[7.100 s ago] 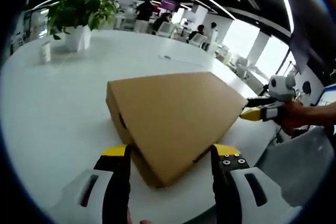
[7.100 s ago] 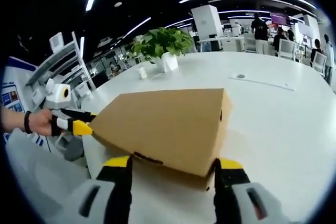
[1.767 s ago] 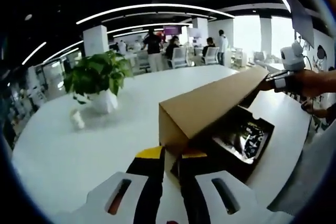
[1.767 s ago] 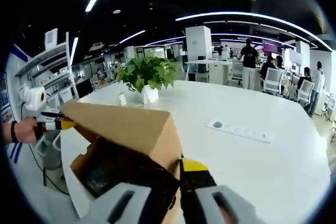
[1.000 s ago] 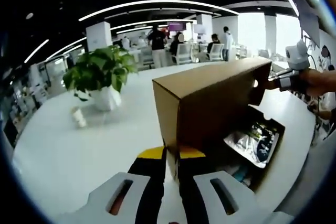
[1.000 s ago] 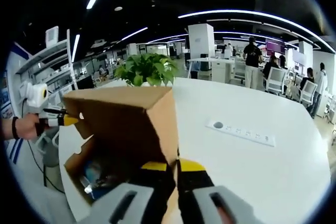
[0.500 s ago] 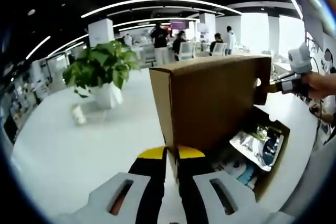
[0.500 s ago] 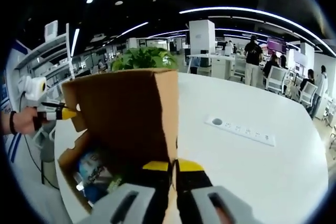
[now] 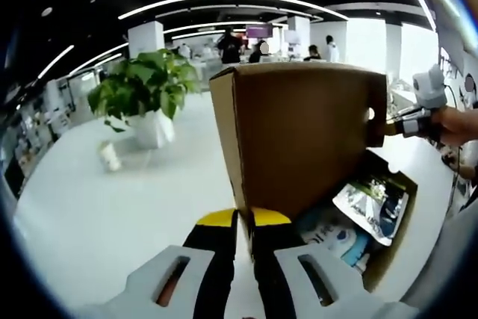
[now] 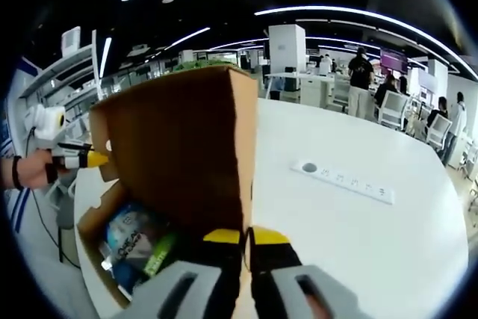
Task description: Operate the shoe box by opening the lid, removing the specified soft item, and placing it in the target area until the item is outside and the box remains undamaged.
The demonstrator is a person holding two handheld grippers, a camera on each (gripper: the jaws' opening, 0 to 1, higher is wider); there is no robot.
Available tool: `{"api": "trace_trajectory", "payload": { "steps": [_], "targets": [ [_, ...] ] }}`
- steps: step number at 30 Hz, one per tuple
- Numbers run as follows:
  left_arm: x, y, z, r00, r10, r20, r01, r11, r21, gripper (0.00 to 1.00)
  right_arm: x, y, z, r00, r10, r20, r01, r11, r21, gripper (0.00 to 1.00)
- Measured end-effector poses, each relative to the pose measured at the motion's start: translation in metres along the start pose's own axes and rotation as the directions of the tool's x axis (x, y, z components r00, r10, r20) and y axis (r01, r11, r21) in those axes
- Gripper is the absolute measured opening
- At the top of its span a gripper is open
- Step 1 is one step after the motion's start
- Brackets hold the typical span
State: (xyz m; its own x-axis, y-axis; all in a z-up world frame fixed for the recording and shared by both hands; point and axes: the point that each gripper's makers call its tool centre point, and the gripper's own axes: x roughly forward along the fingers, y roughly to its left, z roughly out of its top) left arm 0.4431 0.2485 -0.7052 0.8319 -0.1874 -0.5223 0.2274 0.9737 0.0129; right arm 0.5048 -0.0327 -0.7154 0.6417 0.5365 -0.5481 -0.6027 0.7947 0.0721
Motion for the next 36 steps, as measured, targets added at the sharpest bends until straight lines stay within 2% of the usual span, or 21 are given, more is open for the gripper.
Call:
{"api": "trace_trajectory", "payload": {
  "steps": [9, 32, 36],
  "targets": [
    [0.007, 0.0, -0.009, 1.0, 0.012, -0.018, -0.012, 0.999, -0.039, 0.03, 0.008, -0.003, -0.006, 1.0, 0.004, -0.011, -0.004, 1.0, 0.011, 0.0],
    [0.022, 0.007, -0.006, 0.998, 0.021, -0.052, -0.024, 0.998, -0.055, 0.02, 0.024, -0.012, -0.002, 1.0, 0.01, -0.02, -0.009, 0.999, 0.031, 0.0],
    [0.03, 0.012, -0.006, 0.998, 0.02, -0.061, -0.024, 0.998, -0.059, 0.02, 0.026, -0.013, -0.003, 1.0, 0.014, -0.025, -0.013, 0.999, 0.032, 0.0]
  ]
}}
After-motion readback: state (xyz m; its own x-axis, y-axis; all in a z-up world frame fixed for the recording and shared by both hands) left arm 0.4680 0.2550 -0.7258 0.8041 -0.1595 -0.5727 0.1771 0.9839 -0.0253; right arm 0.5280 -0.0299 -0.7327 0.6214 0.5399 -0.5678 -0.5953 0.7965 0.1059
